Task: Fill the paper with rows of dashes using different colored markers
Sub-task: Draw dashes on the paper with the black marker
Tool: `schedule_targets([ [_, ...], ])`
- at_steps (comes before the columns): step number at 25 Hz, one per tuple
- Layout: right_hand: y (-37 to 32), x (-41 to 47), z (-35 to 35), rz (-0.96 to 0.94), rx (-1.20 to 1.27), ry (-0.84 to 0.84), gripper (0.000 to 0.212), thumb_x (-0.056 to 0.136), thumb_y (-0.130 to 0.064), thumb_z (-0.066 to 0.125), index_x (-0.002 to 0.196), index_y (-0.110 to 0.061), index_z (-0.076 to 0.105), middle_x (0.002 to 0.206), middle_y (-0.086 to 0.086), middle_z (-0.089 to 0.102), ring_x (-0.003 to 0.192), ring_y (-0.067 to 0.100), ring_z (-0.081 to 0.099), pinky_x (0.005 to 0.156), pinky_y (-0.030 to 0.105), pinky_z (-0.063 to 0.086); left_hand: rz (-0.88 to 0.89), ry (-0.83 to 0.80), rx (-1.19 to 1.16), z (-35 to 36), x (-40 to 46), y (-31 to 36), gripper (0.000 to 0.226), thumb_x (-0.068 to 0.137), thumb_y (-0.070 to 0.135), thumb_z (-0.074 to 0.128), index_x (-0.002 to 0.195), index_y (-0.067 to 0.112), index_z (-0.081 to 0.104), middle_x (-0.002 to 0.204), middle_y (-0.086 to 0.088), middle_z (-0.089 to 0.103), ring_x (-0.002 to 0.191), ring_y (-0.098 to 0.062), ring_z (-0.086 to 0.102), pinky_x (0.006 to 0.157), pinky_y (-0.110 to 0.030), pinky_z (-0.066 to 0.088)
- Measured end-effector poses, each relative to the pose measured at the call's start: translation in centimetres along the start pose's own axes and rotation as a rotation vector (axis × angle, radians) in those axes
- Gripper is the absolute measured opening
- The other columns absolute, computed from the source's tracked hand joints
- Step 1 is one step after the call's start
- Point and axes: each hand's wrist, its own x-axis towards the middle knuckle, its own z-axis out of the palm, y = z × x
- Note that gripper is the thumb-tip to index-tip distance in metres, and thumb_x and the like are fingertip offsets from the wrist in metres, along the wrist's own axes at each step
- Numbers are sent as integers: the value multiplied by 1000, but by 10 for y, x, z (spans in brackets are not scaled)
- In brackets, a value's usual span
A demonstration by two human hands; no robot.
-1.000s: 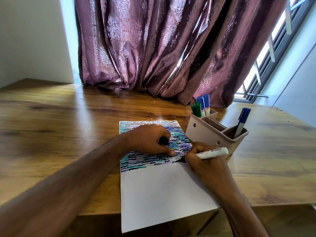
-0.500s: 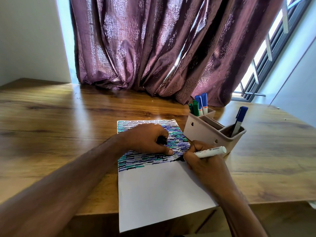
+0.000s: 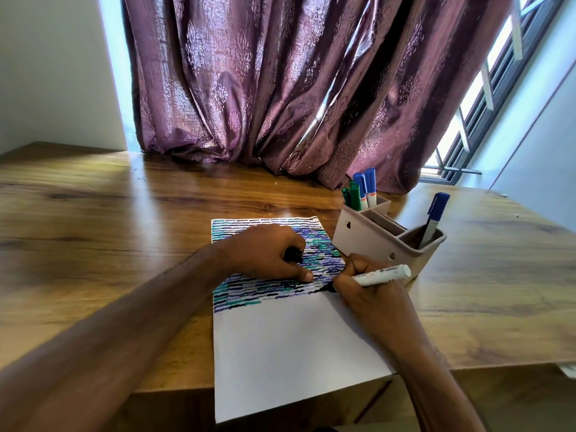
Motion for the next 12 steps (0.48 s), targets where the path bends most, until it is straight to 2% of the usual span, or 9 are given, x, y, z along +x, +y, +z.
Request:
schedule_targets([
  [5,1,1,-1,-2,26,3,29,87,-7,64,69,-29,57,62,-25,65,60,-1,61,45,10,44,-5,-6,-1,1,-2,1,35,84,63,61,79,29,54,80,6,60,73,-10,54,60,-27,40],
  [7,3,0,-1,-10,11,9,30,87,-7,65,69,-30,56,64,-25,66,61,0,62,46,9,45,-6,37,-104,2,-3,2,36,92,59,51,79,25,56,79,4,59,74,-12,54,65,-32,41],
  [9,5,1,-1,-20,13,62,26,87,-8,65,69,-25,57,66,-16,68,64,6,64,48,13,49,12,111,-323,-1,-4,4,33,102,41,40,80,23,57,85,2,60,81,-16,54,74,-38,42],
  [10,7,1,-2,-25,46,97,20,87,-8,65,71,-19,60,69,-9,69,68,11,65,51,20,53,27,139,-403,-2,-4,5,30,104,29,39,83,20,58,88,-2,60,84,-19,54,76,-42,42],
  [12,7,1,-5,-51,152,141,10,87,-10,67,78,-8,64,78,2,72,75,19,68,55,32,59,76,158,-458,-4,-3,2,21,103,18,44,98,11,64,98,-11,62,92,-25,56,83,-44,44],
])
